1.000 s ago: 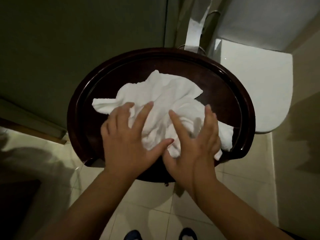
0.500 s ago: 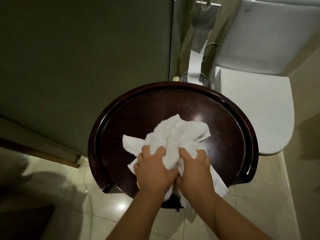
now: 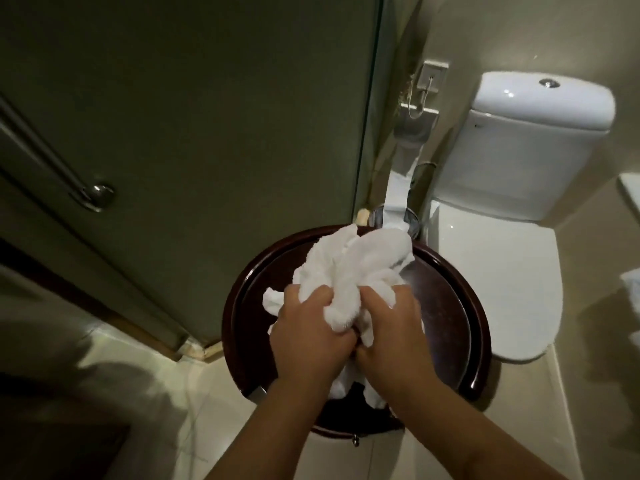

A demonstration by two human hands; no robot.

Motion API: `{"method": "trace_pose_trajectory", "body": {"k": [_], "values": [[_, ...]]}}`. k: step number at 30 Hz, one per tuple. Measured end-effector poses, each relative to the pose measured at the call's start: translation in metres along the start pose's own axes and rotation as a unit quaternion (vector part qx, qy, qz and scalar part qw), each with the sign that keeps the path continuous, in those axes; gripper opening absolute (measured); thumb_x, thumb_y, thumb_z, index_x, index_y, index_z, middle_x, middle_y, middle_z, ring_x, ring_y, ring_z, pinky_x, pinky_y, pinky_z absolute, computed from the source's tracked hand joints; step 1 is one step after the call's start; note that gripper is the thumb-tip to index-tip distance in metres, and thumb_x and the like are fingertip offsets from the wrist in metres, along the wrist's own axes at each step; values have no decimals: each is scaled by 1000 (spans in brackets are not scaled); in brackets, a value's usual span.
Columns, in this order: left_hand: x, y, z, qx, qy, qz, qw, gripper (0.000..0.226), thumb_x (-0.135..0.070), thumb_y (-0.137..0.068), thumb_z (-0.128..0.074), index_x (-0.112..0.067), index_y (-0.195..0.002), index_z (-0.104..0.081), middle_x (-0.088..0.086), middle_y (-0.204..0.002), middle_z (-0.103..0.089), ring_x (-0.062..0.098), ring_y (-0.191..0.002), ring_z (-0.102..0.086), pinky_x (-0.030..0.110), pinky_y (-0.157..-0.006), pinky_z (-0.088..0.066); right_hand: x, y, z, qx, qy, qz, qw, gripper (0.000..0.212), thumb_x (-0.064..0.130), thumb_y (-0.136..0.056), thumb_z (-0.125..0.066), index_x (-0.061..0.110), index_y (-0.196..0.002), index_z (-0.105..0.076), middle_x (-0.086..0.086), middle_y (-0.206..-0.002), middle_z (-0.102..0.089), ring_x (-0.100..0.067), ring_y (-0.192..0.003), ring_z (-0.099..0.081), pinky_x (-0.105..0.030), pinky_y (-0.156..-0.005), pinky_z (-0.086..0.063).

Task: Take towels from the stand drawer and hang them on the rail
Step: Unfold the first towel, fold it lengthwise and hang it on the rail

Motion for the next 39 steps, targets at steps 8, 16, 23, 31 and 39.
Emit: {"method": "trace_pose_trajectory", "body": {"k": [8, 16, 23, 31, 39], "values": [[-90, 14, 236, -86, -27, -21, 996, 53, -66, -65, -68, -44, -112, -58, -18, -120, -42, 4, -93, -50, 24, -75, -47, 185, -26, 185, 22, -5, 198, 980, 67, 24, -67, -73, 41, -130, -53, 4, -139, -40, -13, -123, -41, -27, -100, -43], [-190, 34, 513, -291, -57, -68, 953, 36, -63, -73, -62, -44, -103, -58, -13, -114, -52, 11, -93, -58, 38, -77, -58, 400, -50, 361, -64, -23, 342, 937, 60, 35, -74, -71, 35, -132, -53, -6, -132, -50, -27, -120, -50, -42, -96, -49], [-225, 95, 682, -385, -75, -104, 914, 31, -60, -76, -68, -43, -101, -62, -11, -110, -52, 9, -88, -58, 34, -76, -57, 549, -27, 437, -133, -65, 422, 894, 60, 42, -80, -75, 33, -134, -52, -6, -126, -44, -25, -108, -52, -34, -86, -51], [-187, 144, 798, -441, -151, -51, 883, 45, -65, -68, -67, -41, -106, -60, -5, -108, -51, 17, -83, -60, 37, -69, -56, 671, 8, 439, -137, -68, 450, 880, 76, 26, -71, -87, 20, -138, -51, -16, -124, -44, -36, -103, -51, -41, -80, -46], [-101, 175, 836, -410, -195, 39, 890, 48, -58, -64, -79, -36, -102, -60, 1, -113, -49, 19, -81, -53, 29, -65, -40, 739, 27, 360, -58, -125, 500, 855, 71, 39, -74, -81, 41, -135, -46, -2, -134, -38, -26, -110, -55, -42, -89, -55]]}}
Point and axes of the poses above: each hand's wrist, its own y-axis away from the middle knuckle, its own z-axis out of the back of the hand, x = y × z, the point moved 3 cm from there along -y, towards the middle knuckle
